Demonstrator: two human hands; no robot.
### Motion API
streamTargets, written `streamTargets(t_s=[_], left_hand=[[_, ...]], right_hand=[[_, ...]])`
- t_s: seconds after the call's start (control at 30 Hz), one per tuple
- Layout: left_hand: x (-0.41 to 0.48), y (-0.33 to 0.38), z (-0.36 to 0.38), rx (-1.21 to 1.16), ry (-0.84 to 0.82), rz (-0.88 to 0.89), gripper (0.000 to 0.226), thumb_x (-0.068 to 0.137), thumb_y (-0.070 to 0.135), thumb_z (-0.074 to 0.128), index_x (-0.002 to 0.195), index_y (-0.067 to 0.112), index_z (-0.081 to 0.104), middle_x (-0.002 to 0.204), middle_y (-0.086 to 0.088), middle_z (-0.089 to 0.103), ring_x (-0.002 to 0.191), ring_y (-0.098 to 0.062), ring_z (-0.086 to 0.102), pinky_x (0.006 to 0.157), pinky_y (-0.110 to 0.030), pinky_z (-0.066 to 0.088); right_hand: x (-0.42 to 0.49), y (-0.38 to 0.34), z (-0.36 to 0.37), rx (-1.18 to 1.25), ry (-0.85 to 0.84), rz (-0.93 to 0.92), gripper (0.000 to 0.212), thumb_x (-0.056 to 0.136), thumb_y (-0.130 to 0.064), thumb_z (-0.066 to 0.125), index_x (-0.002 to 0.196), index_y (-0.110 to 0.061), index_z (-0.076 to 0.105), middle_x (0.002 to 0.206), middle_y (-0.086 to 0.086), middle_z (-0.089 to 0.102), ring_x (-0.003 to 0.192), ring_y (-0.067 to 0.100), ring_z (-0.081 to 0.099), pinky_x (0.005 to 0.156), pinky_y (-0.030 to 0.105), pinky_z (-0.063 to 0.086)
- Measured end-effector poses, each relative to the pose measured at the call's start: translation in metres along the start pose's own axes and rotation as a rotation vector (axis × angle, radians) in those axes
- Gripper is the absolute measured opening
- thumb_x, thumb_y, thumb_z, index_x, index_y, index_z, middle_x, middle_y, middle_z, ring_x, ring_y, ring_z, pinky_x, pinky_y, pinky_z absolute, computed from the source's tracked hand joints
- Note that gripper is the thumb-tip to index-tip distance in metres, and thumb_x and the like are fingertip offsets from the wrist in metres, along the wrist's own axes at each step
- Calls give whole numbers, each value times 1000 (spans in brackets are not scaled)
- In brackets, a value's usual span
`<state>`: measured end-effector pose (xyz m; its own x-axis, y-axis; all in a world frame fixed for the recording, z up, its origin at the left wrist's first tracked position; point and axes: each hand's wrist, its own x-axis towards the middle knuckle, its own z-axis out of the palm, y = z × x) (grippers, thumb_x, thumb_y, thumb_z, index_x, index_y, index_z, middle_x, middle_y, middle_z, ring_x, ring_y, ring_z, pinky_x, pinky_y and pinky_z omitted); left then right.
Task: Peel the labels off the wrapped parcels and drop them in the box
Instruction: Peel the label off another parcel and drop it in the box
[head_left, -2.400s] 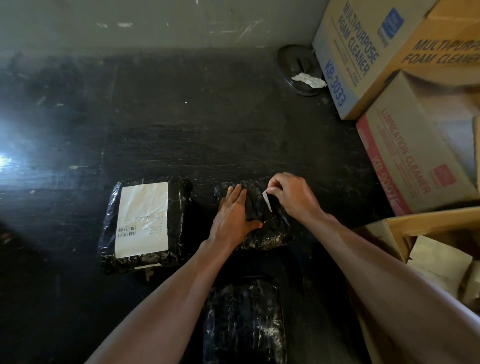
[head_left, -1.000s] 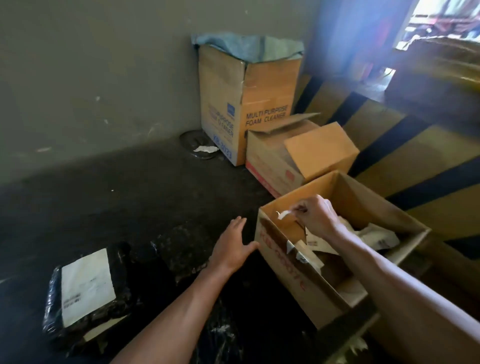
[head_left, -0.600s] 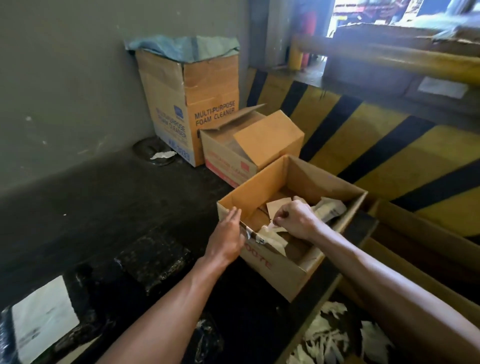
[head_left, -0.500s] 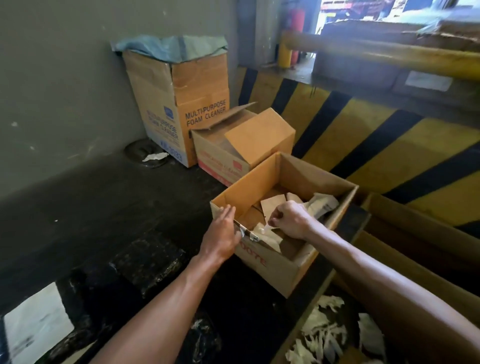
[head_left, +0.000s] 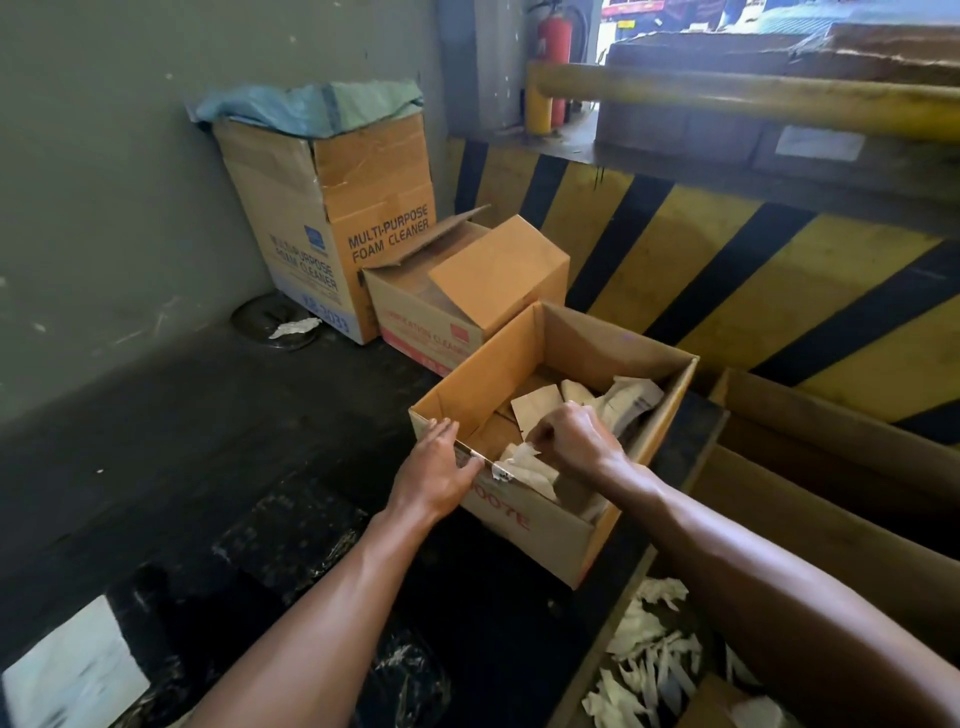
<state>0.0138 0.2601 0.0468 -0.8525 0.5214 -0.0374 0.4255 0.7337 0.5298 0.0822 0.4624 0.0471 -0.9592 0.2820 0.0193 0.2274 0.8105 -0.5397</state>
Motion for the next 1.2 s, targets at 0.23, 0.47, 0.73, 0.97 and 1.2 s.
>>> streamTargets(t_s=[0.23,0.47,0.73,0.97,1.2], left_hand=[[-1,3,0,-17,30,-27,71,93,38,62,150,8,32,157,-5,31,148,-15,17,117,-34,23],[0,3,-1,-25,19,-33,73,92,40,62,151,8,32,158,-5,31,148,-15,16,117,-35,23],[-1,4,-2,-11,9,-44,73,93,41,62,151,10,31,158,-4,29,149,-14,15,117,-35,23],[-1,5,-2,-3,1,-49,72,93,41,61,151,9,32,158,-4,30,149,-15,15,118,-37,24],[-2,6,-3,-9,0,-47,71,93,40,61,151,9,32,158,-4,30,149,-15,15,118,-37,24]], right_hand=[[2,0,-8,74,46,31,25,89,6,63,78,-10,78,76,-2,73,68,7,72,63,29,63],[6,1,-10,135,44,18,26,91,3,64,75,-13,76,73,-5,73,64,2,71,59,16,57],[12,-3,-10,193,112,33,14,86,-23,78,82,-9,77,81,-4,70,73,7,67,61,22,55],[21,0,-8,424,150,145,12,82,-11,81,70,-12,78,72,-2,73,71,16,71,65,34,62],[20,-2,-4,462,124,131,22,86,-5,73,66,-15,76,68,1,73,66,23,71,61,44,63]])
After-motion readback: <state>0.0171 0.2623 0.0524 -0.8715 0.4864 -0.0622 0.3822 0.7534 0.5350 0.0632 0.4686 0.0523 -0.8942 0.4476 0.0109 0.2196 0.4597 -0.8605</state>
